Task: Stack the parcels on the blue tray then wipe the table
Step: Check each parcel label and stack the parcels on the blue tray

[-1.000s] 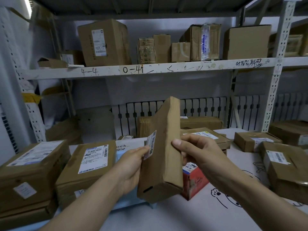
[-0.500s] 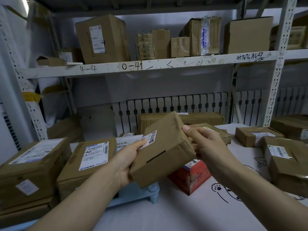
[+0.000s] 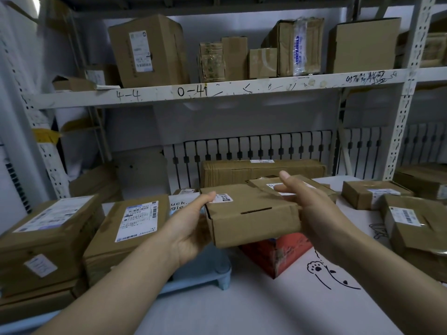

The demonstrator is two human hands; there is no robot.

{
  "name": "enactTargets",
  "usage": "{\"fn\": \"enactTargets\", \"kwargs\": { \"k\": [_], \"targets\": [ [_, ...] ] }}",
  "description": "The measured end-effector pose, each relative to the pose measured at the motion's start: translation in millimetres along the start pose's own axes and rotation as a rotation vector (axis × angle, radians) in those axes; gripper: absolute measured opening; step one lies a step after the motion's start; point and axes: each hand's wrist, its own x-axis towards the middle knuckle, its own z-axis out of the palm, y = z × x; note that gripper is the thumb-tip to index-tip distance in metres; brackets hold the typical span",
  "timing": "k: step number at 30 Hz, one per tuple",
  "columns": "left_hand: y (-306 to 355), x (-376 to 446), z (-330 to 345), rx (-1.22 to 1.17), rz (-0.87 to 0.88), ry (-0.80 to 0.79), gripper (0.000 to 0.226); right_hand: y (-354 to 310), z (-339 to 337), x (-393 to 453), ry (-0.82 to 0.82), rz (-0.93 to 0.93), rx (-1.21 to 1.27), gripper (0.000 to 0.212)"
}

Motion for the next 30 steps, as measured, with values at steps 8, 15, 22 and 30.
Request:
{"fn": "enactTargets", "kwargs": {
  "k": [8, 15, 22, 30],
  "targets": [
    [-2.4, -0.1, 1.7, 0.067, 0.109, -0.058, 0.043, 16.6, -9.3, 7.9, -0.044, 0.122, -0.026, 0.019],
    [-3.8, 0.3, -2.1, 0.083, 0.139, -0.09, 0.033, 27.6, -11.6, 11.7, -0.042, 0.208, -0.044, 0.022],
    [-4.9, -0.8, -1.1, 0.124, 0.178, -0.169, 0.017, 35.9, -13.8, 14.9, -0.061, 0.234, -0.062, 0.035],
    [-5.1, -2.1, -5.2, 0.162, 0.227, -0.191, 0.02, 35.1, -9.5, 15.6, -0.021, 0.183, -0.079, 0.039]
  ]
}}
